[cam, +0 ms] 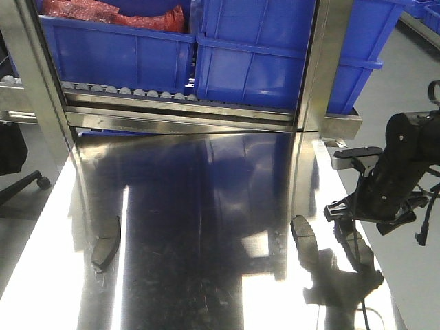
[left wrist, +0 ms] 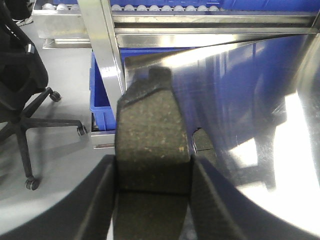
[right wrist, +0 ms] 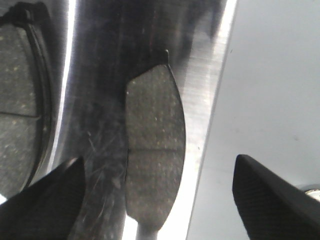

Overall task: Move and align brake pads A on conveyor
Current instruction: 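Lower the right gripper onto the outer brake pad and close it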

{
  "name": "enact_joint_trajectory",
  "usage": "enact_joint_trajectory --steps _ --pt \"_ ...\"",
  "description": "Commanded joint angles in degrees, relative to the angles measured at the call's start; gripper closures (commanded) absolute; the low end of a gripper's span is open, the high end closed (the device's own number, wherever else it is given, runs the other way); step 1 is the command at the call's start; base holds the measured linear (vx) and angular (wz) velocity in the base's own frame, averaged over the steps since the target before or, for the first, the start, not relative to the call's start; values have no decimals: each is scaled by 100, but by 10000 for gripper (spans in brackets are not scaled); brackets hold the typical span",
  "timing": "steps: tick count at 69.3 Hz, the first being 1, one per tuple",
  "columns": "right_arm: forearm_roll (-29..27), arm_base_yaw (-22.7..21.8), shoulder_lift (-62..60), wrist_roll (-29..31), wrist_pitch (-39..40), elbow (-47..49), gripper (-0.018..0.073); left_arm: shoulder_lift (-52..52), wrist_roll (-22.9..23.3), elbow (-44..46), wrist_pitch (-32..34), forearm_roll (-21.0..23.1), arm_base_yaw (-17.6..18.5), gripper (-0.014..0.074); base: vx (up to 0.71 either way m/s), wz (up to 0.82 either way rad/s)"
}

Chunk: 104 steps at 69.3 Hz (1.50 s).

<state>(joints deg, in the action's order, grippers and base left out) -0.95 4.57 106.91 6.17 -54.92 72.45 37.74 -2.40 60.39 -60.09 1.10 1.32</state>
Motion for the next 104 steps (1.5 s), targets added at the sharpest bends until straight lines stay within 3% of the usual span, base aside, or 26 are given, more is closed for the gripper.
enact_joint_trajectory --steps 1,22,36,59,71,104 --pt "-48 -13 -155 124 178 170 -9 6 15 149 468 41 15 603 0 0" --pt "-90 -13 127 233 348 170 -9 6 15 149 468 41 15 603 0 0" --pt "-90 -13 142 243 386 170 47 6 15 149 468 41 15 603 0 0" --pt "-85 -19 142 247 448 170 318 6 15 149 468 41 15 603 0 0" --pt "-80 -19 142 247 437 170 575 6 15 149 468 41 15 603 0 0" --pt "-90 -12 -635 229 282 170 566 6 15 149 468 41 15 603 0 0"
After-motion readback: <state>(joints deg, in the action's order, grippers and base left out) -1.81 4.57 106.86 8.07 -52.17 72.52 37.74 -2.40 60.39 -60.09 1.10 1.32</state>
